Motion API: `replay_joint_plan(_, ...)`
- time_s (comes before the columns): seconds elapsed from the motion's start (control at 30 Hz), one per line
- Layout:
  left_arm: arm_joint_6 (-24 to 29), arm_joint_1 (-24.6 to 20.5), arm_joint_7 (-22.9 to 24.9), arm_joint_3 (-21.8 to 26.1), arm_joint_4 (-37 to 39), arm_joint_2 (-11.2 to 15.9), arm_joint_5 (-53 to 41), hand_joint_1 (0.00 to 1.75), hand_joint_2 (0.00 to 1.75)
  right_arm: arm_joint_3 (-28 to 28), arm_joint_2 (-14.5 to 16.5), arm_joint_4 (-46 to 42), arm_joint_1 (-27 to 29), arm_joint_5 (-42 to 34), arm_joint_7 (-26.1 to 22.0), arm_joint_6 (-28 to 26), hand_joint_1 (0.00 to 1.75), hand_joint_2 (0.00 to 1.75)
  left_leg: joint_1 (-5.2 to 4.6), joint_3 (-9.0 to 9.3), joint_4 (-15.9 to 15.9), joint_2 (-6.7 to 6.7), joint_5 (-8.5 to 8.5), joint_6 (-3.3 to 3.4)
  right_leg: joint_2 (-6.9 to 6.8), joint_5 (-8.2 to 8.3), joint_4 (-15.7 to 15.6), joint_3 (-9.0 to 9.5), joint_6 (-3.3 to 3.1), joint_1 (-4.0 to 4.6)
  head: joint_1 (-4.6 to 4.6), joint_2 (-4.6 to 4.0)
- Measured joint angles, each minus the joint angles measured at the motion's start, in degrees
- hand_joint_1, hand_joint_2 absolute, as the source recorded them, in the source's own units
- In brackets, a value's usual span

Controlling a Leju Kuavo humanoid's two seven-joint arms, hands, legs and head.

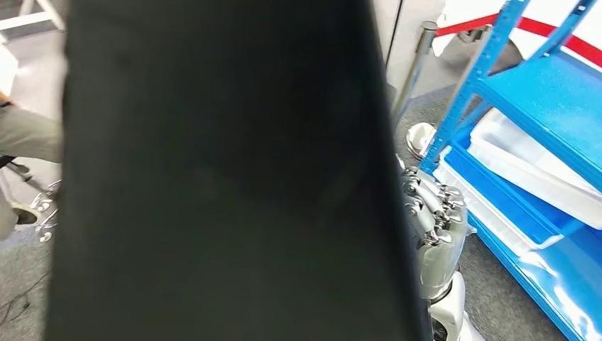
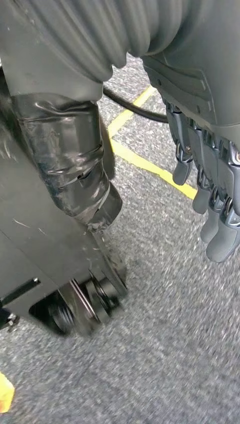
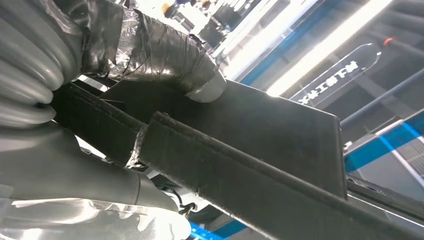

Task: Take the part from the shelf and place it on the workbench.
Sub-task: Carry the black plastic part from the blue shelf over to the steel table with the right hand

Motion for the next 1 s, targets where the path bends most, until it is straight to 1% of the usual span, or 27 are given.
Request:
replay_joint_plan(0.07,-0.11,-0.18,-0.02,-0.13,0.01,0.05,-0.11,0.0,1.75,-0.33,-0.03,-0.26,0.19,0.27,0.0,0.0,1.75,1.75,-0.47,3.57,-6.77,2.04,2.28,0.66,-1.1,-0.43,-0.04,0.51,0.51,0.22,0.04,0.0)
replay_joint_plan(0.1,-0.22,-0.28,-0.02,-0.21,0.01,0.08,-0.23,0.0,1.75,-0.5,-0.05,-0.39,0.27,0.49,0.0,0.0,1.75,1.75,-0.71,4.27,-8.23,2.55,2.39,1.14,-1.55,-0.6,-0.09,0.68,0.84,0.36,0.05,0.0)
replay_joint_plan(0.13,-0.4,-0.32,-0.02,-0.28,0.01,0.12,-0.37,0.0,1.75,-0.65,-0.06,-0.52,0.39,0.74,0.01,0.0,1.75,1.75,-0.97,4.33,-8.53,2.47,2.08,1.63,-2.03,-0.73,-0.22,0.85,1.19,0.5,0.09,0.0)
replay_joint_plan(0.17,-0.72,-0.3,0.03,-0.33,0.03,0.16,-0.5,0.0,1.75,-0.84,-0.09,-0.69,0.54,1.06,0.05,0.01,1.75,1.75,-0.99,4.31,-8.69,1.82,2.11,2.05,-2.52,-0.88,-0.36,1.1,1.57,0.53,0.09,0.0)
replay_joint_plan(0.2,-1.18,-0.2,0.16,-0.36,0.04,0.21,-0.59,0.0,1.75,-1.04,-0.15,-0.91,0.73,1.43,0.13,0.02,1.75,1.75,-0.88,4.47,-8.93,1.18,2.15,2.42,-2.47,-1.13,-0.29,1.3,1.96,0.44,0.12,0.0)
replay_joint_plan(0.23,-1.75,-0.13,0.35,-0.39,0.06,0.26,-0.69,0.0,1.75,-1.26,-0.23,-1.13,0.91,1.83,0.24,0.03,1.75,1.75,-0.76,4.75,-9.25,0.58,2.24,2.78,-1.71,-1.71,0.33,1.22,2.25,0.34,0.17,0.0)
replay_joint_plan(0.27,-2.33,-0.12,0.57,-0.43,0.07,0.29,-0.78,0.0,1.75,-1.47,-0.37,-1.35,1.07,2.2,0.34,0.04,1.75,1.75,-0.62,5.03,-9.58,0.03,2.38,3.2,-0.47,-2.8,2.04,0.53,2.43,0.24,0.25,0.0)
replay_joint_plan(0.33,-3.12,-0.24,0.92,-0.5,0.07,0.35,-0.96,0.0,1.75,-1.71,-0.67,-1.65,1.42,2.69,0.44,0.04,1.75,1.75,-0.56,5.27,-9.79,-1.1,2.43,3.78,2.21,-6.15,8.83,-2.91,2.43,0.25,0.4,0.0)
replay_joint_plan(0.37,-3.31,-0.3,1.01,-0.54,0.07,0.36,-0.98,0.0,1.75,-1.75,-0.79,-1.75,1.61,2.79,0.45,0.04,1.75,1.75,-0.61,5.27,-9.75,-1.75,2.39,3.96,2.77,-7.55,12.63,-5.04,2.38,0.33,0.47,0.0)
replay_joint_plan(0.4,-3.41,-0.32,1.06,-0.57,0.07,0.37,-0.92,0.0,1.75,-1.77,-0.89,-1.81,1.78,2.84,0.46,0.04,1.75,1.75,-0.65,5.28,-9.67,-2.54,2.33,4.01,3.02,-8.01,15.19,-6.64,2.36,0.4,0.46,0.0)
replay_joint_plan(0.43,-3.46,-0.31,1.05,-0.6,0.07,0.38,-0.76,0.0,1.75,-1.78,-0.95,-1.86,1.9,2.86,0.5,0.05,1.75,1.75,-0.66,5.3,-9.55,-3.34,2.27,4.03,3.12,-7.29,15.74,-7.31,2.34,0.41,0.46,0.0)
replay_joint_plan(0.47,-3.44,-0.29,0.98,-0.62,0.07,0.39,-0.53,0.0,1.75,-1.78,-0.98,-1.89,1.93,2.86,0.55,0.07,1.75,1.75,-0.63,5.33,-9.34,-4.2,2.16,3.96,3.25,-5.48,13.99,-6.86,2.32,0.35,0.46,0.0)
replay_joint_plan(0.5,-3.41,-0.28,0.86,-0.62,0.07,0.4,-0.26,0.0,1.75,-1.78,-1.01,-1.91,1.91,2.86,0.63,0.08,1.75,1.75,-0.58,5.34,-9.06,-5.05,2.01,3.8,3.74,-3.08,10.56,-5.55,2.32,0.21,0.48,0.0)
replay_joint_plan(0.53,-3.39,-0.29,0.72,-0.62,0.07,0.41,-0.04,0.0,1.75,-1.78,-1.03,-1.92,1.88,2.86,0.72,0.1,1.75,1.75,-0.57,5.22,-8.66,-5.86,1.79,3.55,5.18,-1.31,6.92,-4.12,2.3,-0.06,0.48,0.0)
replay_joint_plan(0.57,-3.4,-0.33,0.6,-0.62,0.08,0.43,0.18,0.0,1.75,-1.78,-1.07,-1.94,1.86,2.85,0.8,0.13,1.75,1.75,-0.62,4.91,-8.18,-6.65,1.59,3.22,6.62,-0.17,3.95,-2.93,2.26,-0.31,0.42,0.0)
replay_joint_plan(0.6,-3.44,-0.37,0.52,-0.62,0.08,0.46,0.32,0.0,1.75,-1.78,-1.11,-1.97,1.84,2.8,0.86,0.13,1.75,1.75,-0.61,4.52,-7.81,-7.33,1.51,2.85,7.83,0.24,2.23,-2.28,2.19,-0.46,0.41,0.0)
replay_joint_plan(0.63,-3.54,-0.37,0.5,-0.62,0.09,0.51,0.42,0.0,1.75,-1.78,-1.15,-1.99,1.81,2.63,0.92,0.13,1.75,1.75,-0.55,4.12,-7.66,-7.99,1.55,2.46,8.52,0.04,1.7,-2.13,2.01,-0.47,0.37,0.0)
replay_joint_plan(0.67,-3.82,-0.36,0.61,-0.62,0.09,0.61,0.5,0.0,1.75,-1.77,-1.19,-2.03,1.76,2.31,0.96,0.1,1.75,1.75,-0.44,3.82,-7.66,-8.64,1.69,2.1,8.06,0.11,1.52,-2.04,1.73,-0.41,0.35,0.0)
replay_joint_plan(0.7,-4.28,-0.28,0.91,-0.62,0.09,0.74,0.55,0.0,1.75,-1.77,-1.21,-2.04,1.67,1.86,0.98,0.08,1.75,1.75,-0.3,3.66,-7.71,-8.64,1.78,1.79,7.35,0.21,1.36,-1.92,1.37,-0.41,0.37,0.0)
replay_joint_plan(0.73,-4.94,-0.21,1.33,-0.62,0.09,0.84,0.62,0.0,1.75,-1.76,-1.22,-2.06,1.58,1.34,0.99,0.05,1.75,1.75,-0.38,3.44,-7.34,-7.6,1.59,1.5,6.63,0.29,1.18,-1.72,0.99,-0.44,0.16,0.0)
replay_joint_plan(0.77,-5.67,-0.21,1.86,-0.62,0.09,0.91,0.82,0.0,1.75,-1.75,-1.22,-2.07,1.47,0.85,0.98,0.04,1.75,1.75,-0.49,2.79,-6.0,-5.95,0.89,1.24,5.83,0.33,0.96,-1.5,0.61,-0.49,-0.17,0.0)
replay_joint_plan(0.83,-6.6,-0.31,2.61,-0.62,0.09,0.9,1.53,0.0,1.75,-1.75,-1.22,-2.09,1.36,0.14,0.97,0.04,1.75,1.75,-0.61,-0.17,-0.1,-2.37,-1.92,0.79,4.15,0.23,0.8,-1.25,0.1,-0.31,-0.82,0.0)
replay_joint_plan(0.87,-6.66,-0.37,2.76,-0.62,0.09,0.87,1.94,0.0,1.75,-1.75,-1.22,-2.1,1.34,-0.09,0.98,0.04,1.75,1.75,-0.5,-2.14,3.58,-1.65,-3.38,0.64,3.25,0.13,0.8,-1.23,-0.05,-0.19,-0.97,0.0)
replay_joint_plan(0.9,-6.51,-0.37,2.79,-0.62,0.09,0.83,2.26,0.0,1.75,-1.75,-1.22,-2.1,1.36,-0.21,1.0,0.04,1.75,1.75,-0.42,-3.63,6.31,-1.36,-4.18,0.55,2.38,0.05,0.81,-1.21,-0.12,-0.09,-0.98,0.0)
replay_joint_plan(0.93,-6.3,-0.33,2.79,-0.62,0.09,0.79,2.45,0.0,1.75,-1.75,-1.22,-2.1,1.38,-0.31,1.03,0.04,1.75,1.75,-0.38,-4.18,7.27,-1.21,-4.0,0.54,1.55,-0.04,0.82,-1.16,-0.14,-0.03,-1.01,0.0)
replay_joint_plan(0.97,-6.13,-0.27,2.82,-0.62,0.09,0.75,2.55,0.0,1.75,-1.75,-1.22,-2.1,1.39,-0.35,1.09,0.04,1.75,1.75,-0.38,-3.49,5.91,-1.06,-2.79,0.63,0.84,-0.13,0.83,-1.06,-0.1,0.02,-1.01,0.0)
replay_joint_plan(1.0,-6.03,-0.23,2.87,-0.62,0.09,0.73,2.6,0.0,1.75,-1.75,-1.22,-2.1,1.4,-0.39,1.18,0.04,1.75,1.75,-0.43,-1.73,2.68,-0.62,-0.97,0.83,0.2,-0.23,0.82,-0.88,-0.03,0.06,-1.01,0.0)
